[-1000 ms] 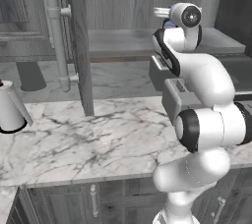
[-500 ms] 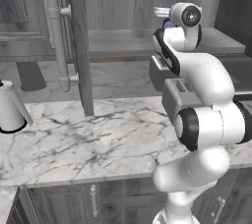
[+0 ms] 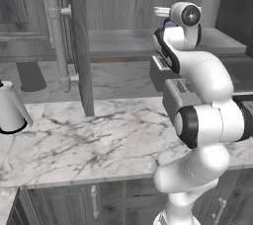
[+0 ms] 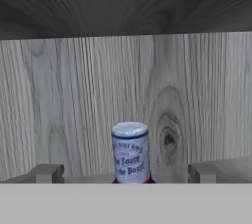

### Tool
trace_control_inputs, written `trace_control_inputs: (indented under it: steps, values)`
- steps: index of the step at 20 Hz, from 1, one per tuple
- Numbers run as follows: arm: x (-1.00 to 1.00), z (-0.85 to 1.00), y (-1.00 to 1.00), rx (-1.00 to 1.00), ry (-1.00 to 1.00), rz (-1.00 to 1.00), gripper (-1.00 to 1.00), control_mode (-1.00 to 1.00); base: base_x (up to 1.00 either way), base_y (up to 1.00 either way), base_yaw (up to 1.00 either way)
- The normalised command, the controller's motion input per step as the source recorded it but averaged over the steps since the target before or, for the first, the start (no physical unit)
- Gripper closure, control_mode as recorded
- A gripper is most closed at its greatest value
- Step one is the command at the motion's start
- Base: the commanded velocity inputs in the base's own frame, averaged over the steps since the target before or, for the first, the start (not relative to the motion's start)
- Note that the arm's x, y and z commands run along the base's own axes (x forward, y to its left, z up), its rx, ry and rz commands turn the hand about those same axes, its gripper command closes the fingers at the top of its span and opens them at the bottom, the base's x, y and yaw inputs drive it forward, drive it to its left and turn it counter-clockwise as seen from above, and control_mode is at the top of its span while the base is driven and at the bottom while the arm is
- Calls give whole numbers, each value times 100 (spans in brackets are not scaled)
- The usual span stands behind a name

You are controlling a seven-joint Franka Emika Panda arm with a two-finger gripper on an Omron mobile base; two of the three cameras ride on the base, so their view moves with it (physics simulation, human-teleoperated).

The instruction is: Take 2 condiments from the cabinet and move them on the counter near the stove.Make sure the condiments are lined up with each other, next to each other.

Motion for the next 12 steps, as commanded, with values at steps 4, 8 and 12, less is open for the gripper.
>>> trace_control_inputs:
  steps: [4, 8, 12]
  values:
    - [10, 0, 0, 0, 0, 0, -100, -100, 0, 0, 0]
    - [12, 0, 0, 0, 0, 0, -100, -100, 0, 0, 0]
    - [12, 0, 0, 0, 0, 0, -100, -100, 0, 0, 0]
